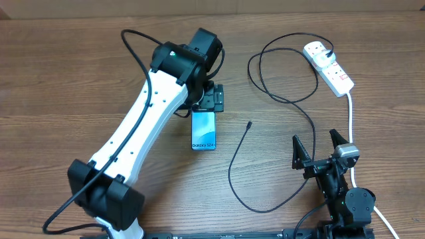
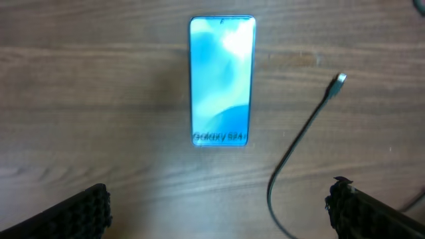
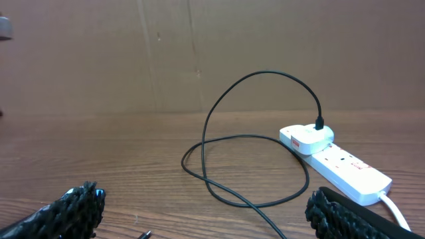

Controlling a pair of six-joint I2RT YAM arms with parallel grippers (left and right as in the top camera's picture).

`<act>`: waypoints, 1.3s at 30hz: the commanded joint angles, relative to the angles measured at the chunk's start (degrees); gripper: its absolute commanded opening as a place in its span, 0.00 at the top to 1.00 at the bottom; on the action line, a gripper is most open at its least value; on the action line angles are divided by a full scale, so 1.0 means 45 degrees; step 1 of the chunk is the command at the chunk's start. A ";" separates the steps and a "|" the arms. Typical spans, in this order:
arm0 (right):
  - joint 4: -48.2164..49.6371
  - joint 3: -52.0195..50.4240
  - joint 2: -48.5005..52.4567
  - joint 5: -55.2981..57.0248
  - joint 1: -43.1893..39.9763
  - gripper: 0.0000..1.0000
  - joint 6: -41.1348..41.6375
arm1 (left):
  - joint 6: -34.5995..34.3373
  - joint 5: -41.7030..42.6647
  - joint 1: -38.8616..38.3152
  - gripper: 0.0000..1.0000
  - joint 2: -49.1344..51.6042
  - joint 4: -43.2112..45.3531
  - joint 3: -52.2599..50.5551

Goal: Plug charger to phone and switch on socket
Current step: 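Move the left gripper forward over the phone, fingers open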

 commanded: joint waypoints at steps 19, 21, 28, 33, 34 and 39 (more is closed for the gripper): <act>0.0053 -0.0136 -0.0136 0.0029 0.0063 0.00 -0.0015 | 0.0175 -0.0282 0.0053 0.00 0.1428 0.0957 0.0272; 0.0049 -0.0136 -0.0136 0.0029 0.0063 0.00 -0.0015 | 0.0170 -0.0287 0.0058 0.00 0.1851 0.0967 0.0272; 0.0049 -0.0136 -0.0136 0.0029 0.0063 0.00 -0.0015 | 0.1234 -0.0282 0.0073 0.00 0.2856 0.1010 0.0272; 0.0053 -0.0136 -0.0136 0.0029 0.0063 0.00 -0.0015 | 0.1928 0.0588 0.0189 0.00 0.3245 0.1404 0.0272; 0.0053 -0.0136 -0.0136 0.0024 0.0063 0.00 -0.0015 | 0.2001 0.0777 0.0214 0.00 0.3249 0.1394 0.0272; 0.0053 -0.0136 -0.0136 0.0029 0.0063 0.00 -0.0015 | 0.1195 0.0903 0.0578 0.00 0.3109 0.1064 0.0272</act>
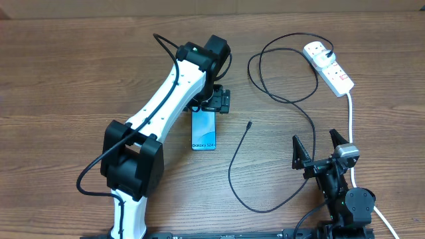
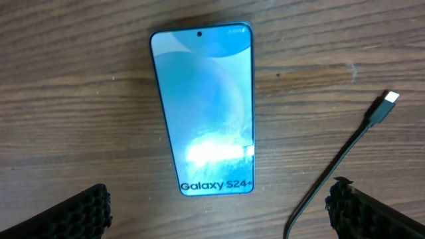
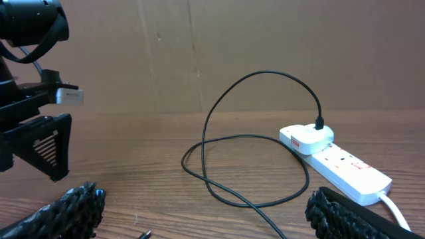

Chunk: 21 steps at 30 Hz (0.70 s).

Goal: Plug charger to phone and switch on socket
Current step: 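Move the left gripper forward over the phone, fingers open, then lower the open left gripper around the phone's top edge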

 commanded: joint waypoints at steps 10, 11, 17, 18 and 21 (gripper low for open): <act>0.0053 -0.0136 -0.0136 0.0029 0.0058 0.00 -0.0015 | -0.0345 0.0826 0.0777 0.00 -0.0243 -0.1428 0.0228; 0.0053 -0.0136 -0.0136 0.0024 0.0058 0.00 -0.0015 | -0.0510 0.0816 0.0763 0.00 -0.0243 -0.1195 0.0228; 0.0053 -0.0136 -0.0136 0.0024 0.0058 0.00 -0.0015 | -0.0942 0.0811 0.0719 0.00 -0.0214 0.0058 0.0126; 0.0053 -0.0136 -0.0136 0.0024 0.0058 0.00 -0.0015 | -0.0933 0.0806 0.0719 0.00 -0.0214 0.0214 0.0058; 0.0053 -0.0136 -0.0136 0.0029 0.0058 0.00 -0.0015 | -0.0933 0.0806 0.0724 0.00 -0.0214 0.0398 -0.0199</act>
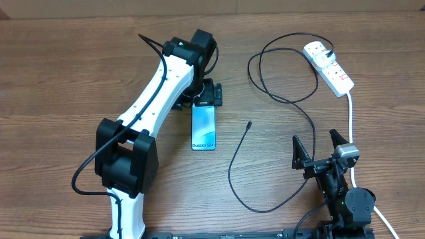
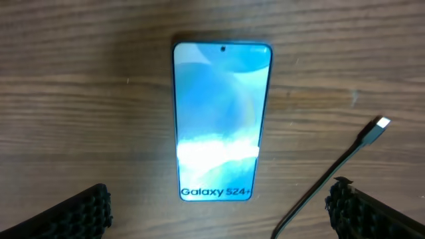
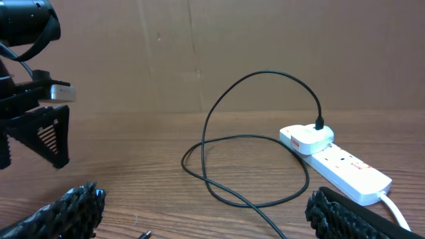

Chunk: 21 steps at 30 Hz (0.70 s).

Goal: Plug charger to phone and switch on socket
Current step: 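Lower the open left gripper around the phone's top edge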

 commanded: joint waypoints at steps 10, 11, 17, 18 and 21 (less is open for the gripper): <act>0.0049 -0.0136 -0.0136 0.0034 0.0058 0.00 -0.0015 | -0.0699 0.0092 -0.0087 0.00 -0.0204 0.1297 -0.1603; 0.0053 -0.0136 -0.0136 0.0034 0.0058 0.00 -0.0015 | -0.0695 0.0087 -0.0087 0.00 -0.0204 0.1418 -0.1681; 0.0049 -0.0136 -0.0136 0.0034 0.0058 0.00 -0.0015 | -0.0685 -0.0413 -0.0345 0.01 0.0097 0.1792 -0.1846; 0.0053 -0.0136 -0.0136 0.0034 0.0058 0.00 -0.0015 | -0.0685 -0.0646 -0.0442 0.01 0.0180 0.1792 -0.1846; 0.0053 -0.0136 -0.0136 0.0034 0.0058 0.00 -0.0015 | -0.0690 -0.1073 -0.0690 0.01 0.0355 0.1787 -0.1846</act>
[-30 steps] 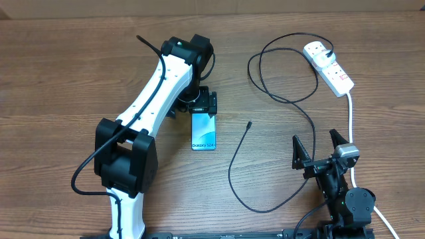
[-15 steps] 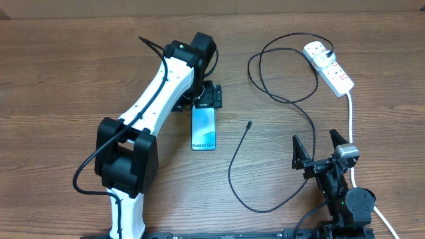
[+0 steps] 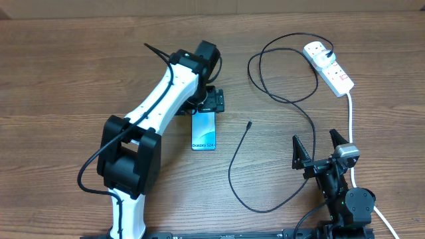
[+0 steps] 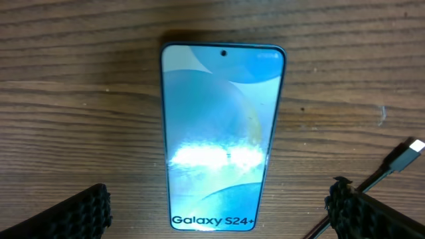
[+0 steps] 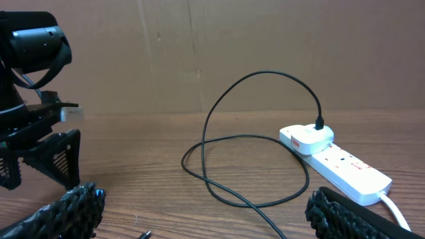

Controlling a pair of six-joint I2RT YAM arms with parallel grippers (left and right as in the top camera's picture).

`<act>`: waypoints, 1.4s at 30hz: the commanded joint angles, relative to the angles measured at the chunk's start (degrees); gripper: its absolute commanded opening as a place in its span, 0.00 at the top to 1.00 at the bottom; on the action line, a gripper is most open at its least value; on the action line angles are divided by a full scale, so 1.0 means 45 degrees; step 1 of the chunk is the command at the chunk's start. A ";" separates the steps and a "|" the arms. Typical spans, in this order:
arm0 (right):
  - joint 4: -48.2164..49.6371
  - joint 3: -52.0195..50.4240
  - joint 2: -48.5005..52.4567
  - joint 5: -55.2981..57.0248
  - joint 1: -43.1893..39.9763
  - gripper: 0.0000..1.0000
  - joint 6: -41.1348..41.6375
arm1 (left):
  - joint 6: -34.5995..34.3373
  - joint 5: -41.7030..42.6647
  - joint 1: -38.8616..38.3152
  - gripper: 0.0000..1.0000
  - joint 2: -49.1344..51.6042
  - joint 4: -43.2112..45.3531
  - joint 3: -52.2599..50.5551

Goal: Plug charger to phone and switch on socket
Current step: 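Lower the open left gripper around the phone's top edge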

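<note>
A blue-screened phone point(image 3: 204, 138) marked "Galaxy S24+" lies flat on the wooden table point(image 3: 80, 79); it fills the middle of the left wrist view as the phone point(image 4: 222, 133). My left gripper point(image 3: 209, 101) hangs open over the phone's far end, its fingers point(image 4: 85, 211) standing wide to either side. The black cable's free plug point(image 3: 248, 123) lies right of the phone, also showing as the plug point(image 4: 414, 145). The cable runs to a white adapter point(image 5: 307, 139) in the white power strip point(image 3: 330, 67). My right gripper point(image 3: 321, 150) rests open at the near right, holding nothing.
The cable point(image 3: 279, 99) loops across the table's right half between the strip and the phone. The strip's white lead point(image 3: 351, 119) runs down past the right arm. A cardboard wall point(image 5: 199, 53) stands behind the table.
My left gripper has come closer to the phone, which now looks larger in the left wrist view, and has shifted slightly right over its far end. The phone, cable and right arm have not moved.
My left gripper was open well above the phone, which looked small. Then it stood nearer and skewed to the phone, then squared up with it, and now nearer still. The phone, cable, strip and right gripper have stayed in place throughout.
</note>
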 commanded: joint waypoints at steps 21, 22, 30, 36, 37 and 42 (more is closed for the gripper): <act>0.0053 -0.0136 -0.0136 0.0034 0.0058 0.00 -0.0010 | -0.0753 -0.0967 -0.0189 0.00 0.0364 0.0544 -0.0782; 0.0049 -0.0136 -0.0136 0.0034 0.0058 0.00 -0.0010 | -0.0811 -0.0967 -0.0180 0.00 0.0364 0.0631 -0.0869; 0.0053 -0.0136 -0.0136 0.0034 0.0058 0.00 -0.0010 | -0.0923 -0.0481 -0.0189 0.00 0.0364 0.1010 -0.0996; 0.0053 -0.0136 -0.0136 0.0029 0.0058 0.00 -0.0010 | -0.0918 -0.0695 -0.0189 0.00 0.0364 0.0981 -0.1020; 0.0053 -0.0136 -0.0136 0.0034 0.0058 0.00 -0.0010 | -0.0918 -0.0685 -0.0189 0.00 0.0364 0.0986 -0.1039; 0.0049 -0.0136 -0.0136 0.0034 0.0058 0.00 -0.0010 | -0.0918 -0.0714 -0.0189 0.00 0.0369 0.1141 -0.1360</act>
